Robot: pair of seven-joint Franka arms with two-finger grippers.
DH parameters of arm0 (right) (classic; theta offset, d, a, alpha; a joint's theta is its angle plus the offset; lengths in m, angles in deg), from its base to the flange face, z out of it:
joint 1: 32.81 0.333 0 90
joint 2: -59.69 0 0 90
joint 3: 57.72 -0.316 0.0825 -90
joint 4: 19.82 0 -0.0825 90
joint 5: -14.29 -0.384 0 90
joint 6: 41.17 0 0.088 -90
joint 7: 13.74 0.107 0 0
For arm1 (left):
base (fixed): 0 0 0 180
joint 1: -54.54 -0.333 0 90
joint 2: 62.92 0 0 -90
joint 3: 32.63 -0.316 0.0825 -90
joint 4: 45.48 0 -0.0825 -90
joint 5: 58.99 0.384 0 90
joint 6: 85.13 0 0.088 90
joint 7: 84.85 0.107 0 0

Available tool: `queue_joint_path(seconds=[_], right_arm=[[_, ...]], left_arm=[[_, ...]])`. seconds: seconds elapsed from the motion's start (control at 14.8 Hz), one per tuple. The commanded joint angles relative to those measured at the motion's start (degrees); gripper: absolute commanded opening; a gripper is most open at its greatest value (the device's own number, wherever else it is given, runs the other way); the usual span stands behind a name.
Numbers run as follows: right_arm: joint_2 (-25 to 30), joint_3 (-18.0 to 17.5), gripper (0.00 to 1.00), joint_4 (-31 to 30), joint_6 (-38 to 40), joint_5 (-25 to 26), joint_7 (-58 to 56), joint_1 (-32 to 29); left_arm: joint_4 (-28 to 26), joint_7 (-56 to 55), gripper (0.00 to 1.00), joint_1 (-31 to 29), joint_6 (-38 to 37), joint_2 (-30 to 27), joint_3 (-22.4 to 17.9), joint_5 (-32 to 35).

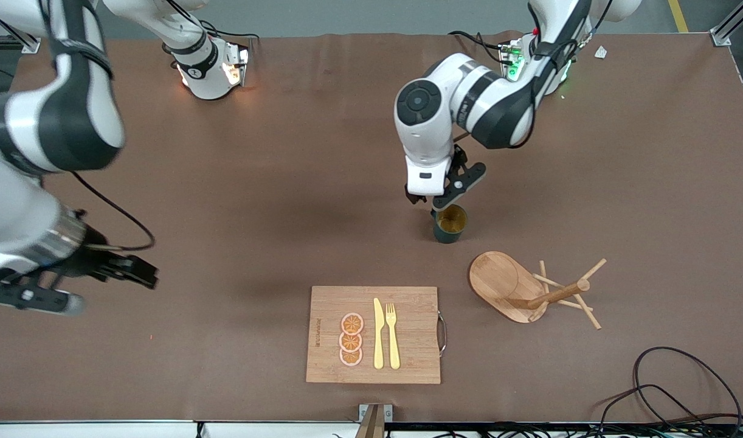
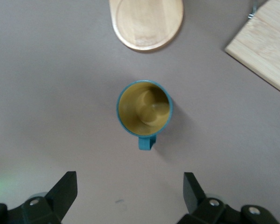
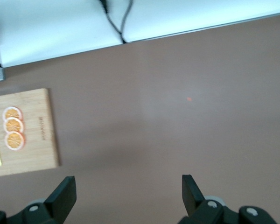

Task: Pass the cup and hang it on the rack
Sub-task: 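Lower the left gripper onto the mug handle and close it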

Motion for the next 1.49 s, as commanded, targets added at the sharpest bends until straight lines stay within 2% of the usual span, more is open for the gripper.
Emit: queue_joint_path(seconds=[0.0, 0.27, 0.47, 0.61, 0.81, 0.95, 1.08, 1.15, 1.22, 1.42], right_arm=[[10.53, -1.18, 1.0, -12.76, -1.36, 0.81, -1.24, -2.21], [18.45, -1.18, 1.0, -20.15, -1.28, 2.12, -4.04, -3.79], [22.06, -1.18, 1.0, -22.53, 0.22, 2.21, -10.87, -5.98], [22.68, -1.27, 1.0, -22.45, 0.22, 2.12, -16.69, -7.92], [24.18, -1.61, 1.0, -22.01, 1.53, 2.04, -14.35, -8.02], [24.79, -1.79, 1.0, -21.83, 3.99, 2.21, -9.51, -7.84], [24.36, -1.62, 1.0, -18.43, 7.05, 2.21, -9.42, -8.1], [24.27, -1.53, 1.0, -17.19, 10.03, 2.21, -9.41, -8.36], [24.27, -1.36, 1.0, -16.57, 11.19, 2.21, -9.68, -8.63], [24.18, -1.35, 1.0, -15.95, 11.2, 2.21, -9.68, -8.98]], left_arm=[[-1.87, -9.85, 1.0, 3.08, 1.19, 1.33, -0.23, 5.5], [-3.09, -21.73, 1.0, 7.74, 1.19, 5.55, -0.23, 17.08], [-3.45, -26.39, 1.0, 9.85, 1.28, 8.89, -0.23, 21.32], [-3.54, -33.05, 1.0, 12.48, 1.11, 11.7, -0.23, 28.15], [-5.2, -43.7, 0.95, 13.64, 1.02, 14.7, -0.23, 39.06], [-7.13, -45.04, 0.9, 14.43, 1.1, 15.23, -0.23, 43.28], [-8.98, -46.61, 0.9, 14.43, 1.1, 14.79, -0.23, 45.5], [-9.34, -47.06, 0.85, 14.43, 1.1, 14.7, -0.23, 45.76], [-9.16, -47.5, 0.72, 14.34, 1.37, 14.88, -0.23, 46.29], [-9.34, -49.78, 0.64, 14.17, 2.69, 15.49, -0.15, 50.07]])
